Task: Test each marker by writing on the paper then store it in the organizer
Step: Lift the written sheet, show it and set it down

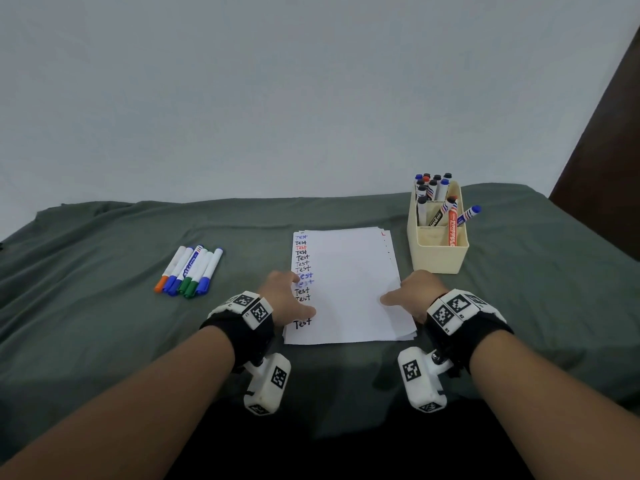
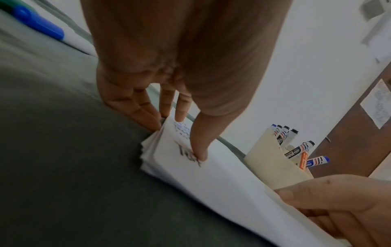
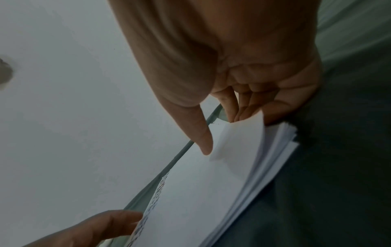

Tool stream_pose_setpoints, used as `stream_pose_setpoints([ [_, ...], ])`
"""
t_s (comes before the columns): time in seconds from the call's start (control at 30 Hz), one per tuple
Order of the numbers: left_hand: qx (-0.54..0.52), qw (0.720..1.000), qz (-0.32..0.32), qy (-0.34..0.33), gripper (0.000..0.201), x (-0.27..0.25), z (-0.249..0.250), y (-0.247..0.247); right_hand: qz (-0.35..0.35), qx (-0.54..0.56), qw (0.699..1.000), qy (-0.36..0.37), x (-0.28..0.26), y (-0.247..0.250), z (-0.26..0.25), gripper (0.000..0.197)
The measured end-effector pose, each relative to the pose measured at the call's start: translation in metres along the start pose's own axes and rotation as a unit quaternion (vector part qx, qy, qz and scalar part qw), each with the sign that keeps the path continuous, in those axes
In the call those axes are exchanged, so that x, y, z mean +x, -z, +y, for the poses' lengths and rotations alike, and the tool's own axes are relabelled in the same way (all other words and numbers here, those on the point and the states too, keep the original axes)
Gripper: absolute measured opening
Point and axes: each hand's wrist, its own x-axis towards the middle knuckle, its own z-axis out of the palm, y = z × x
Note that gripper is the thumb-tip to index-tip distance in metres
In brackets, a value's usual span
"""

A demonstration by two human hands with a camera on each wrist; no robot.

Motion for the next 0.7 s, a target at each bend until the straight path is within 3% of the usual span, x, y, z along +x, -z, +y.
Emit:
stream_pose_setpoints([
  [0.17,-0.005,1.0,-0.001,-0.015,0.083,-0.005,-0.002,-0.002,0.0,0.007,1.0,-0.019,-0.004,0.001,0.005,0.035],
  [0.4,-0.019,0.999,-0.009,-0.024,0.084,-0.012,-0.001,0.001,-0.015,-0.024,1.0,0.007,-0.012,-0.002,0.003,0.035],
  [0.7,-0.177,0.983,-0.036,0.014,0.077,-0.013,0.006,0.005,-0.015,-0.025,0.999,0.035,-0.009,0.006,-0.002,0.048],
])
